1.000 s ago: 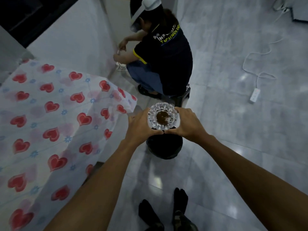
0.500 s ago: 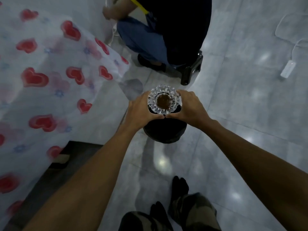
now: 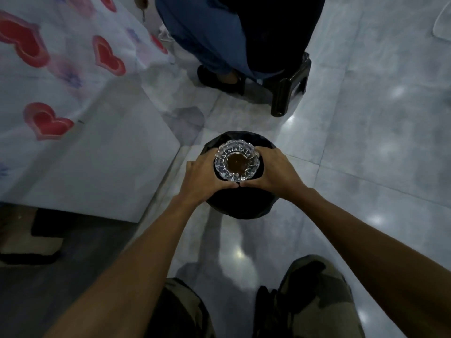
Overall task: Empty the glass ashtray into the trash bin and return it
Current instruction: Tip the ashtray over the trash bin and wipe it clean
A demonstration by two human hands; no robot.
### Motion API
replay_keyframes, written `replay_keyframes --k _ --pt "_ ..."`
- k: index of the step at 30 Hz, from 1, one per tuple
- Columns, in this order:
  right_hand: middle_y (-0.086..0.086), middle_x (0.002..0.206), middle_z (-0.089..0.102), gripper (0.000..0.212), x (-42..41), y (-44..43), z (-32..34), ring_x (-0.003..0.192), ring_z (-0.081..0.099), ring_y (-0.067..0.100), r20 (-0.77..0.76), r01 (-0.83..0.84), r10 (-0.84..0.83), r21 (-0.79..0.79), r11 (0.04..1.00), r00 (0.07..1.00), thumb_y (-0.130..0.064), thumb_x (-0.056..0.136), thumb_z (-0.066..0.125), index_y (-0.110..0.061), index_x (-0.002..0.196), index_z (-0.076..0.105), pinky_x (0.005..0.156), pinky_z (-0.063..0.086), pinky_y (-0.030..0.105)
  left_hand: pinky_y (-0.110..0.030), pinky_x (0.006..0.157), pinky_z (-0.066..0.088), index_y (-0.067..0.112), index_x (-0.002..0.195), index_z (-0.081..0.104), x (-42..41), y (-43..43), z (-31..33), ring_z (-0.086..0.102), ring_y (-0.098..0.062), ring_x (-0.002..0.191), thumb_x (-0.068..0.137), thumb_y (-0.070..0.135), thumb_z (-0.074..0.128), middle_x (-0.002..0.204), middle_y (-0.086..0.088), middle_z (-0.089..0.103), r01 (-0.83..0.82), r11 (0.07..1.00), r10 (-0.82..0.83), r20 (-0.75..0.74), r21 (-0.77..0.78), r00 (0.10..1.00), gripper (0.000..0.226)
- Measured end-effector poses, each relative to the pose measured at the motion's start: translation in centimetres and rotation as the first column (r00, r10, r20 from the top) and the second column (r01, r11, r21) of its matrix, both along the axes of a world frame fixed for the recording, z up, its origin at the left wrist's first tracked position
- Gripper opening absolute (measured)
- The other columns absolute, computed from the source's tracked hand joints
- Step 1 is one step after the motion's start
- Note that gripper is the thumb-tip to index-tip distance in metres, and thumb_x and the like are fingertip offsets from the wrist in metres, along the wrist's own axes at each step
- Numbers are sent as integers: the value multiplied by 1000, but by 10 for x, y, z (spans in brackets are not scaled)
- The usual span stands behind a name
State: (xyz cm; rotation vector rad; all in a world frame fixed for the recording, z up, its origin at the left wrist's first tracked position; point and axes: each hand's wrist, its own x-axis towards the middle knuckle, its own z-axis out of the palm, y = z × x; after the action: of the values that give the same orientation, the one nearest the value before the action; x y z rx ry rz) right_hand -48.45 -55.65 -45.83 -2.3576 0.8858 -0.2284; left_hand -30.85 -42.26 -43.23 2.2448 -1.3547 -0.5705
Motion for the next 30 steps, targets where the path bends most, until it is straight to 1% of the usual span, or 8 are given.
replay_keyframes --k 4,7,13,16,19,25,27,30 --pt "-9 135 65 104 9 -9 -25 125 59 19 21 0 0 -18 1000 1000 -89 57 77 -32 141 53 108 49 44 -48 107 46 36 135 53 11 -5 -25 62 -14 121 50 73 88 129 14 66 -4 999 5 45 -32 999 99" --pt "-5 140 63 105 11 -13 -33 129 56 23 44 -10 12 -49 999 999 -83 59 81 -28 143 52 109 48 42 -39 110 39 32 138 53 16 -7 -35 59 -16 126 52 72 89 134 12 65 -9 998 14 83 -58 996 102" --pt "2 139 62 104 12 -12 -33 130 53 24 58 4 0 -75 997 998 -75 59 88 -23 142 51 105 49 40 -48 112 35 29 143 49 17 -4 -35 56 -20 131 55 70 90 140 8 63 -7 997 14 89 -76 996 106" --pt "2 137 62 109 12 -5 -26 128 54 23 26 19 -18 -38 999 999 -82 55 84 -25 142 49 104 52 43 -46 114 36 23 146 46 16 4 -27 56 -23 132 56 66 92 141 2 62 -34 998 37 49 -54 998 110" --pt "3 136 62 116 13 -1 -22 128 56 22 -17 10 -10 -21 1000 1000 -89 51 79 -25 143 46 104 53 44 -43 111 39 22 141 45 19 11 -24 58 -23 127 54 68 92 137 1 64 -33 999 35 35 -35 999 109" --pt "5 140 60 114 20 2 -24 128 56 20 -51 -6 6 5 1000 999 -83 55 83 -25 146 45 104 50 35 -45 108 45 23 139 45 28 18 -21 59 -25 125 56 65 93 135 -1 64 1 1000 -1 5 -11 1000 105" --pt "4 140 59 114 19 3 -24 129 56 20 -52 0 1 18 1000 999 -81 56 85 -24 146 45 104 50 35 -46 106 47 24 139 44 31 19 -22 59 -26 126 55 65 94 136 -3 63 9 1000 -9 -13 -1 1000 106" --pt "3 141 59 115 17 1 -23 130 55 19 -52 4 -3 24 1000 999 -80 56 86 -23 146 45 106 51 37 -40 104 50 24 140 44 34 16 -25 58 -25 129 57 59 96 139 -3 62 40 999 -40 -35 1 999 104"
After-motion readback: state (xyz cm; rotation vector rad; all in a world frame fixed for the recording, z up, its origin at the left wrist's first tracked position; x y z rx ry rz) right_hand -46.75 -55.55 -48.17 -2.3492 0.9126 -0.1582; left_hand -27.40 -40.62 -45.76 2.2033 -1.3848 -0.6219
